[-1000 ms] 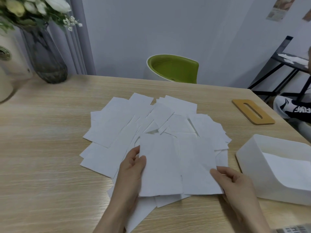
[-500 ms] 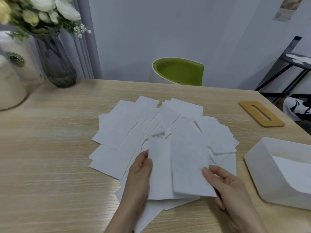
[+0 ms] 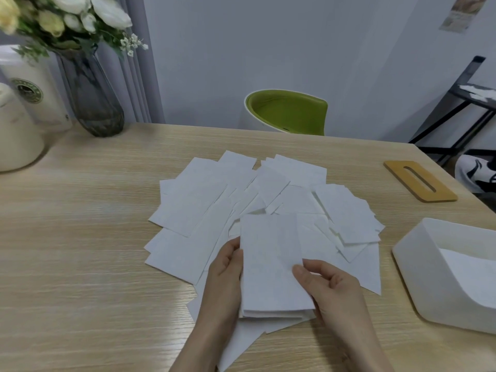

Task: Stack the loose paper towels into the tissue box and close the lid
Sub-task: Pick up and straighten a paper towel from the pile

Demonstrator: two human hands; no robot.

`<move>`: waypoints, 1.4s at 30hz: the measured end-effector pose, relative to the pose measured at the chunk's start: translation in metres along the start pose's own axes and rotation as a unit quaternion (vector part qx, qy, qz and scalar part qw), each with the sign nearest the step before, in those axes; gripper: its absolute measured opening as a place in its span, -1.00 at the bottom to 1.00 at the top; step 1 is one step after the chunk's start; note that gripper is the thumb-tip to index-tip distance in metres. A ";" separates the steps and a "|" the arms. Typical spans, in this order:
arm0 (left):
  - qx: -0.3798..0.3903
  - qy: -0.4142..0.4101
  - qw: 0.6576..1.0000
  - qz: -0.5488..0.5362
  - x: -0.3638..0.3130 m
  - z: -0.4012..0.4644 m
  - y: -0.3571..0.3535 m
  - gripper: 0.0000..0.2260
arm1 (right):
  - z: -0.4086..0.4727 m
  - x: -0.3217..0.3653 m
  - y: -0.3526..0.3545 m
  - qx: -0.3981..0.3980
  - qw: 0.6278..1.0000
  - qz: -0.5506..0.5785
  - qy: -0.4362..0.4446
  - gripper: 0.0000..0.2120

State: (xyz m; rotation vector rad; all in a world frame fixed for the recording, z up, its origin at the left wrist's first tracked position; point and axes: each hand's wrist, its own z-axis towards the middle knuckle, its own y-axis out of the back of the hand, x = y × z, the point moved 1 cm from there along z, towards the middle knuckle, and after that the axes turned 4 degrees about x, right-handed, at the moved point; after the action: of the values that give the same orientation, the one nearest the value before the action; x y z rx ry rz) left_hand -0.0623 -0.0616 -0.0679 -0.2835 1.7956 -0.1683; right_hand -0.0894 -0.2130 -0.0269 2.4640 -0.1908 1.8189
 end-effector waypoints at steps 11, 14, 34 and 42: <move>0.012 -0.023 1.000 -0.007 0.006 0.000 0.001 -0.82 | 0.001 -0.006 0.003 -0.007 0.998 -0.039 0.039 -0.94; 0.008 -0.029 1.000 -0.007 0.008 0.000 0.002 -0.77 | 0.003 -0.008 0.006 -0.037 0.991 -0.099 0.085 -0.86; 0.072 -0.024 0.997 -0.020 0.004 -0.010 0.000 -0.77 | 0.000 -0.017 -0.004 0.077 0.969 -0.196 0.125 -0.53; 0.116 0.007 0.992 0.041 -0.017 0.001 0.021 -0.55 | 0.029 0.019 0.046 0.237 0.962 -0.127 0.056 -0.72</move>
State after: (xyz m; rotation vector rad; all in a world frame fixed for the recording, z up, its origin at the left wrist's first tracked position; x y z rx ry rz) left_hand -0.0597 -0.0370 -0.0579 -0.0427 1.7793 -0.3192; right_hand -0.0629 -0.2629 -0.0183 2.4941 0.6088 2.0637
